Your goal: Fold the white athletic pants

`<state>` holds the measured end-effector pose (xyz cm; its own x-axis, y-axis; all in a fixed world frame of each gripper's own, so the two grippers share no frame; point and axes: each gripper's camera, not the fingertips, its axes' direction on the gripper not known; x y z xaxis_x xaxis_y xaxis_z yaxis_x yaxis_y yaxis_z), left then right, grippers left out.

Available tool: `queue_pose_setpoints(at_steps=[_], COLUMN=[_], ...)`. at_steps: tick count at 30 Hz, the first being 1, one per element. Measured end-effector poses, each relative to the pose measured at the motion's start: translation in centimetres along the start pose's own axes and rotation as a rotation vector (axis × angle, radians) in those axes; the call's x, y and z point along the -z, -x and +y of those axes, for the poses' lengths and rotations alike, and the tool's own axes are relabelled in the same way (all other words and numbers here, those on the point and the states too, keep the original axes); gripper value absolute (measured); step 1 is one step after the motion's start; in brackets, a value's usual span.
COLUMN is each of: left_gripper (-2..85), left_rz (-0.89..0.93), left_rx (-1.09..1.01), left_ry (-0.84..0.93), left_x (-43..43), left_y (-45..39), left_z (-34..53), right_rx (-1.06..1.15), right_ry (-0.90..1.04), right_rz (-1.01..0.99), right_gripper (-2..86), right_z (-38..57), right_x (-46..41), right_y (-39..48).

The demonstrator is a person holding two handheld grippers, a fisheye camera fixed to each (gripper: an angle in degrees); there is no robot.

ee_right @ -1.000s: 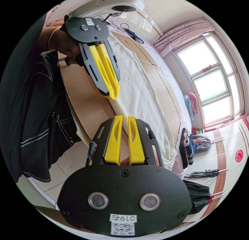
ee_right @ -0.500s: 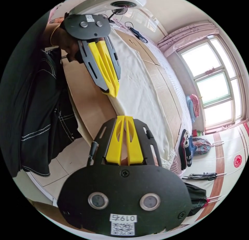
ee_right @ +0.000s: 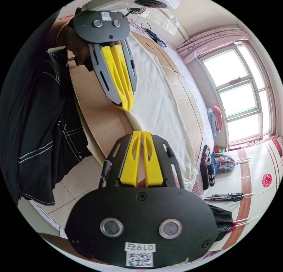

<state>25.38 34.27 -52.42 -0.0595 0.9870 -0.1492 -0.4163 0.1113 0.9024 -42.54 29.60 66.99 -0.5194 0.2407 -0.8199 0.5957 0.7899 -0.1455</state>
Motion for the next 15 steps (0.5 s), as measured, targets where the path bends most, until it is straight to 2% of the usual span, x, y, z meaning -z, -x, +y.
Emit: queue_pose_setpoints(at_steps=[3, 8, 15], left_gripper=[0.8, 0.8, 0.9], left_rz=[0.007, 0.002, 0.021], left_rx=[0.002, -0.002, 0.023], left_ry=[0.004, 0.010, 0.005], left_x=[-0.1, -0.2, -0.4], left_y=[0.1, 0.1, 0.6], left_z=[-0.2, -0.5, -0.6], right_rx=[-0.014, 0.054, 0.202], right_ry=[0.058, 0.288, 0.360], right_rz=[0.101, 0.250, 0.333], right_gripper=[1.6, 4.6, 6.3], right_z=[1.9, 7.2, 9.2], right_x=[0.0, -1.9, -3.9], right_y=[0.3, 0.1, 1.5])
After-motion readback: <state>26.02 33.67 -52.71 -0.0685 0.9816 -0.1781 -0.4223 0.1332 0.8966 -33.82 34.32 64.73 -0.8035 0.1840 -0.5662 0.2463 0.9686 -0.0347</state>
